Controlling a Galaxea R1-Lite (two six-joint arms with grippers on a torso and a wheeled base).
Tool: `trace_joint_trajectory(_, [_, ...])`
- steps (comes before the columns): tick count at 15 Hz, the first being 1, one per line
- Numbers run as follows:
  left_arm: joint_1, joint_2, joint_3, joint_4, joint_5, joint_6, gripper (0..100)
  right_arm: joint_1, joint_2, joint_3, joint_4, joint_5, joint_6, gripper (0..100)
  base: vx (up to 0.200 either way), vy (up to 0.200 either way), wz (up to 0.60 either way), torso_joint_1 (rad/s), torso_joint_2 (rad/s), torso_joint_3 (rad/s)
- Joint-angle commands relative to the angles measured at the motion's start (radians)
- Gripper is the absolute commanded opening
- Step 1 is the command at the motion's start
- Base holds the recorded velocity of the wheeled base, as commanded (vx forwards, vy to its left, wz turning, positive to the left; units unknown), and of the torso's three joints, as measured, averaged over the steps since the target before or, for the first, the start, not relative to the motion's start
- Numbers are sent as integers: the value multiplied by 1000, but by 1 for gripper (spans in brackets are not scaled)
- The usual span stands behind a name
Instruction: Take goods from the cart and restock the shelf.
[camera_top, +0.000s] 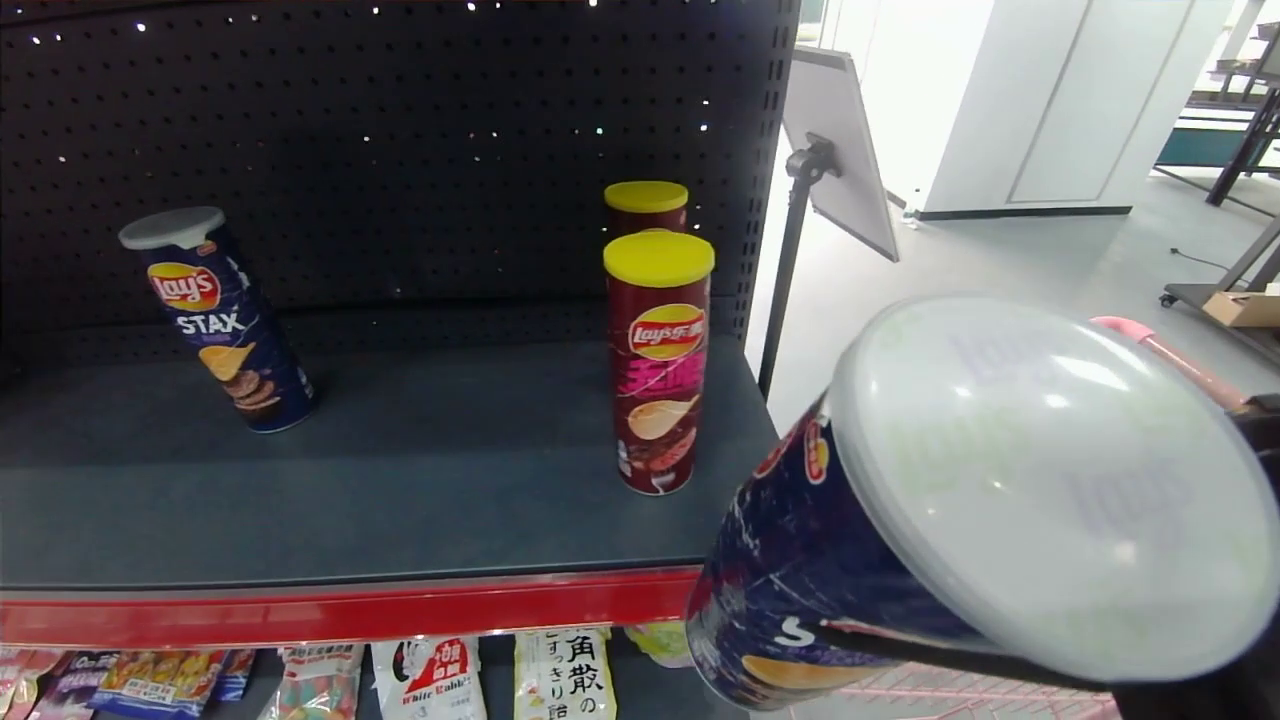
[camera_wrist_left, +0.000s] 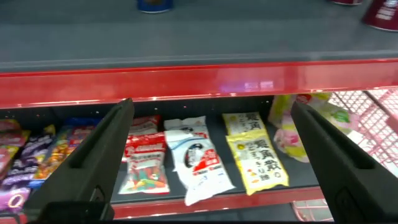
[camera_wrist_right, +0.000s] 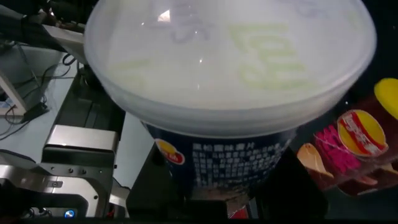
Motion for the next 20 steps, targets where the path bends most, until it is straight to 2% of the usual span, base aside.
trace_joint_trajectory(1, [0,0,0,0,-1,-1,100,20,6,0,-1,-8,0,0,0,200,0,-2,2,7])
trace_joint_trajectory(20, [0,0,0,0,-1,1,100,37,-8,40,-1,-14,-6,0,0,200,0,2,4,2])
